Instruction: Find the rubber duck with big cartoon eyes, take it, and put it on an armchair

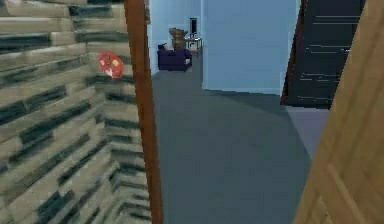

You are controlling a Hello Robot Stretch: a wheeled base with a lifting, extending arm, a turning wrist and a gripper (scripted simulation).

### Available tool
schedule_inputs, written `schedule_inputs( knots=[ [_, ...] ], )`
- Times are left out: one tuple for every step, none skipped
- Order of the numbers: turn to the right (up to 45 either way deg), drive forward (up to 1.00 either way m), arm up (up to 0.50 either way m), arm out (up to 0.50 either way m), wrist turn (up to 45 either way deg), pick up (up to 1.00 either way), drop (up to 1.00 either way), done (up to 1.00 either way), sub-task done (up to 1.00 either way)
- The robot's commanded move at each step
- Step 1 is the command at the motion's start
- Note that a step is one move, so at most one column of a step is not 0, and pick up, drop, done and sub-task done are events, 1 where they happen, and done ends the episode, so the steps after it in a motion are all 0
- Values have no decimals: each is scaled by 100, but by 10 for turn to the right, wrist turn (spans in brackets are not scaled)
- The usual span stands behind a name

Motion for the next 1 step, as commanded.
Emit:
schedule_inputs(
  knots=[
    [0, 100, 0, 0, 0, 0, 0, 0, 0]
  ],
)
